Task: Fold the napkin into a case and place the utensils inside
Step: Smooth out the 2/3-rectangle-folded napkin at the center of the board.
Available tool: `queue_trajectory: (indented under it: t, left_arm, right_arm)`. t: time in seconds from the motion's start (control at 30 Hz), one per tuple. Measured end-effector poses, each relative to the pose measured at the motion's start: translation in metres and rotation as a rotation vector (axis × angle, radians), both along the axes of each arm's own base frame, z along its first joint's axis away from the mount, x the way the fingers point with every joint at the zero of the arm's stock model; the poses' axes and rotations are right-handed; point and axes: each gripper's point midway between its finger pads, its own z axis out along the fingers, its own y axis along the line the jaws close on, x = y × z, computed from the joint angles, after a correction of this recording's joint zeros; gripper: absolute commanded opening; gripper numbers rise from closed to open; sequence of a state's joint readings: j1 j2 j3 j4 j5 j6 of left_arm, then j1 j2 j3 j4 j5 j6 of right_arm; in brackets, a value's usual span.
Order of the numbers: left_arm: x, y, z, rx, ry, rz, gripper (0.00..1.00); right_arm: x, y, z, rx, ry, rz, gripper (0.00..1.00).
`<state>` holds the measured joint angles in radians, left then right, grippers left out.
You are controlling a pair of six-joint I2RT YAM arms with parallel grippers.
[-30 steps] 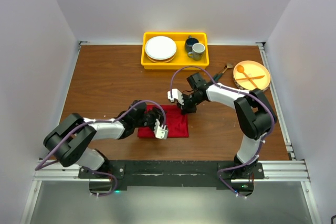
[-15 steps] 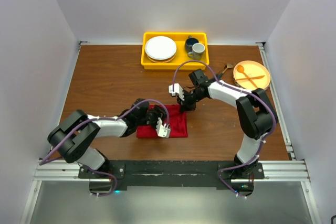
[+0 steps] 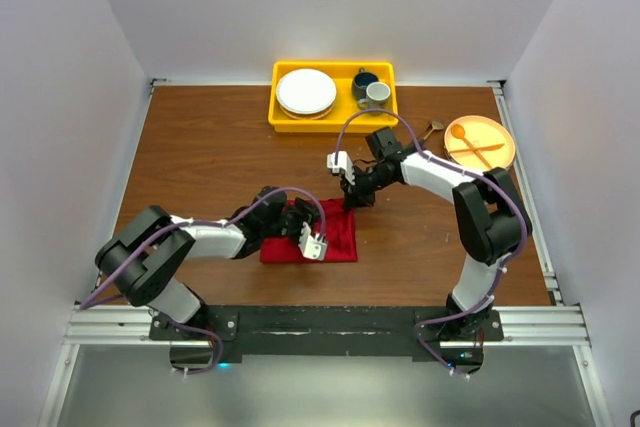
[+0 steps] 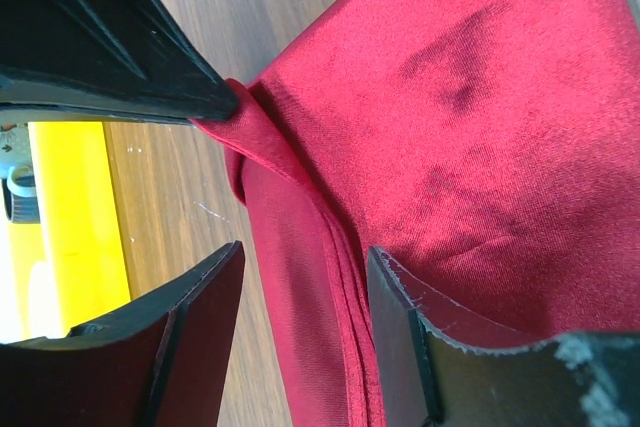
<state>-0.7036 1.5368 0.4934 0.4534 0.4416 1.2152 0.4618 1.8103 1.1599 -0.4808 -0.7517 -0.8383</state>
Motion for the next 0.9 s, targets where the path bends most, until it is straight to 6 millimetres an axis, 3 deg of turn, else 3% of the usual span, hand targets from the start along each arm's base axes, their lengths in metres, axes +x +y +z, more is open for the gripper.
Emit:
queue_trajectory:
  t: [0.17,0.4,0.6,0.83,0.87,0.9]
  left_arm:
    - [0.004,-0.001,-0.006,0.015,0.012,0.01,0.47]
    - [0.012,-0.003,-0.007,0.02,0.027,0.037,0.18]
    - [0.017,-0.006,-0.011,0.045,0.052,0.045,0.04]
    - [0.017,-0.006,-0.016,0.07,0.079,0.047,0.0]
    - [0.017,-0.006,-0.016,0.071,0.082,0.047,0.0]
    - [0.017,-0.006,-0.017,0.074,0.085,0.048,0.0]
  right_arm:
    - [0.003,-0.003,0.002,0.016,0.011,-0.018,0.0]
    - [0.004,-0.003,0.005,0.029,0.006,-0.015,0.0]
    - [0.005,-0.003,0.006,0.032,-0.009,-0.003,0.0]
    - [0.005,-0.002,0.011,0.044,-0.03,0.013,0.0]
    - [0.005,-0.001,0.011,0.047,-0.03,0.016,0.1]
    - [0.005,-0.001,0.011,0.048,-0.031,0.018,0.12]
